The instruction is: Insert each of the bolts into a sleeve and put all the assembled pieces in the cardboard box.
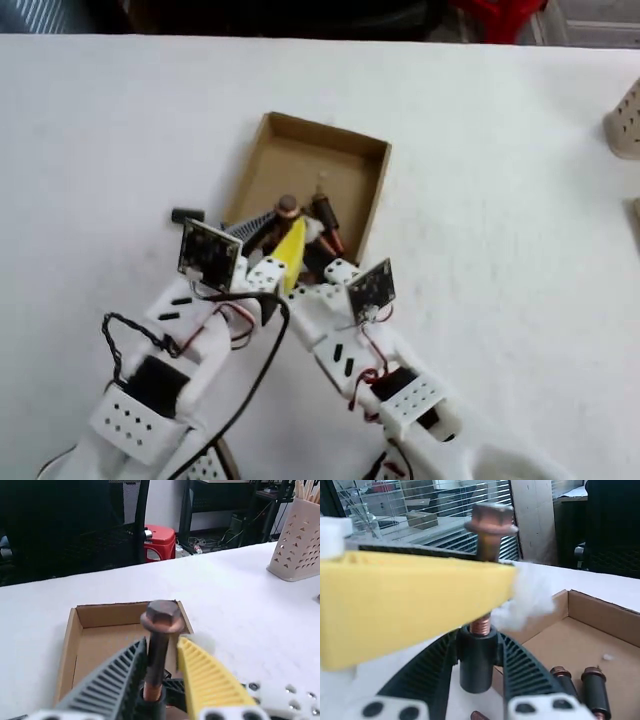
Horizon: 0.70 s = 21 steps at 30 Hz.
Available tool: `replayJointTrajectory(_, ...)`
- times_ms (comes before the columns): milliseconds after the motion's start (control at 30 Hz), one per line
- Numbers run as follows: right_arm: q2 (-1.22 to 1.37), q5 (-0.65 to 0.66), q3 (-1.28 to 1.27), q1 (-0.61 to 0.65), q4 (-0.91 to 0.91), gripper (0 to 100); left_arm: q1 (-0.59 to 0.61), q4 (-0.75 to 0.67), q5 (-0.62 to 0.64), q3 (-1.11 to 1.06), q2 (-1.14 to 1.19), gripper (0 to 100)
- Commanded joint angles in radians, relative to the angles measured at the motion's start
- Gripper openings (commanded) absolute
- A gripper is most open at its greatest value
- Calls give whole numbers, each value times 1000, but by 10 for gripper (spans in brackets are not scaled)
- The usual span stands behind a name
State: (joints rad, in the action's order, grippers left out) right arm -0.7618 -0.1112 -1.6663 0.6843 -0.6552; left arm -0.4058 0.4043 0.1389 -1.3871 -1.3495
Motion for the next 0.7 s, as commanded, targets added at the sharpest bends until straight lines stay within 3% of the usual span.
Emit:
replayJointTrajectory(0,-15,-5,-8,-5,5,16,1,43,3,11,-12,224)
replayJointTrajectory(133,-15,-5,-8,-12,5,16,22,75,3,11,-12,238)
replayJointTrajectory(367,-16,-5,-8,-30,1,16,162,75,-5,-6,-16,238)
replayJointTrajectory(667,-16,-5,-8,-30,1,16,174,77,2,-2,-18,238)
